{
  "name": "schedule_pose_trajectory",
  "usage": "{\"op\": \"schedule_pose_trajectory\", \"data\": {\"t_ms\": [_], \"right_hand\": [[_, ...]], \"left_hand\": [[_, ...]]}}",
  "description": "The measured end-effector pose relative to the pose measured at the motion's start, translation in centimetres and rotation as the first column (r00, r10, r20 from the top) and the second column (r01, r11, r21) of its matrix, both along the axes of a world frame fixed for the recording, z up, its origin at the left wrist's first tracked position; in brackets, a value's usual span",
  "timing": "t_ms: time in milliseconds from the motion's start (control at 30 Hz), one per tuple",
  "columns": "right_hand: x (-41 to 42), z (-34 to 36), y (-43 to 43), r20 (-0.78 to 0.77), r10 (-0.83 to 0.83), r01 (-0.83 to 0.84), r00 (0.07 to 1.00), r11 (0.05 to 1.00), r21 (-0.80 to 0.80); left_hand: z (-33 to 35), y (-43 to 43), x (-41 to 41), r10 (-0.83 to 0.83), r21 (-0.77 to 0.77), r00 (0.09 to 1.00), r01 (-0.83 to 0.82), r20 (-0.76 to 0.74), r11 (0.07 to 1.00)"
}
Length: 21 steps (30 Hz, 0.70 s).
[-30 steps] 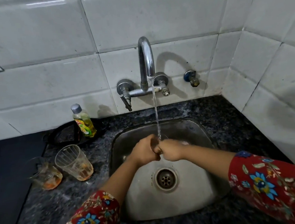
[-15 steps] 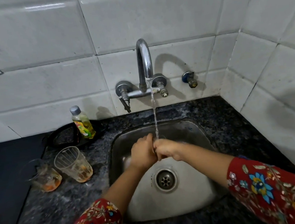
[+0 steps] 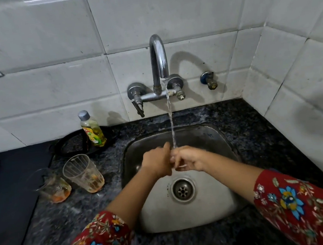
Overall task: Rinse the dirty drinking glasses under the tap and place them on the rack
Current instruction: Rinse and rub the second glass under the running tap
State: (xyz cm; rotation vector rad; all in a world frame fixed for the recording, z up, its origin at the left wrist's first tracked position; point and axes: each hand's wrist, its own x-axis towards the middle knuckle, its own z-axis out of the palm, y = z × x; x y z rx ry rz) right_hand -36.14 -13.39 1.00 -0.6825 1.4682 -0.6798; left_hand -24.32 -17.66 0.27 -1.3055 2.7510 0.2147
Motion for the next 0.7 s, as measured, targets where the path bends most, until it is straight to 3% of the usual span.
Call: {"op": "schedule_pose_trajectory", "data": {"t_ms": [67,167,267,333,400,467,567,633,700], "right_hand": [[0.2,-0.6,1.0,0.153,-0.107,0.094,0.983,0.992,0.087],[1.0,-2.1,2.1,0.351,-0.222,0.167,0.91,0.969,0.18],[1.1,-2.8,2.5,0.431,-0.31,0.24,0.847,0.948,0.21],[0.9,-2.7,2.5,0.413,-0.297,0.246,0.861,0.954,0.173],[0.6,-1.8,2.3,0.32,-0.2,0.205,0.926,0.979,0.018],[0.0,-0.6,2.2,0.059,-0.066,0.08,0.996,0.959,-0.271],[-1.7,0.2,1.8,-0.383,0.017,-0.241,0.924,0.802,-0.546],[-2.7,0.4,1.8,-0.479,0.033,-0.353,0.877,0.723,-0.595],[-3.1,0.5,1.9,-0.484,-0.007,-0.342,0.875,0.698,-0.629]], "left_hand": [[0.9,0.0,0.2,-0.027,0.031,0.978,0.02,0.208,0.999],[1.7,0.0,0.4,-0.05,0.119,0.936,0.009,0.349,0.993],[2.4,-0.1,0.4,-0.068,0.222,0.928,-0.016,0.367,0.975],[2.5,-0.5,0.2,-0.068,0.325,0.943,-0.044,0.326,0.945],[2.2,-1.3,0.2,-0.014,0.497,0.977,-0.097,0.215,0.862],[1.9,-1.9,0.4,0.125,0.677,0.992,-0.109,0.026,0.728],[0.9,-2.4,0.7,0.29,0.757,0.909,0.041,-0.299,0.652],[0.3,-2.2,0.5,0.423,0.814,0.805,0.122,-0.416,0.569],[-0.2,-2.1,0.1,0.489,0.835,0.742,0.17,-0.458,0.523]]}}
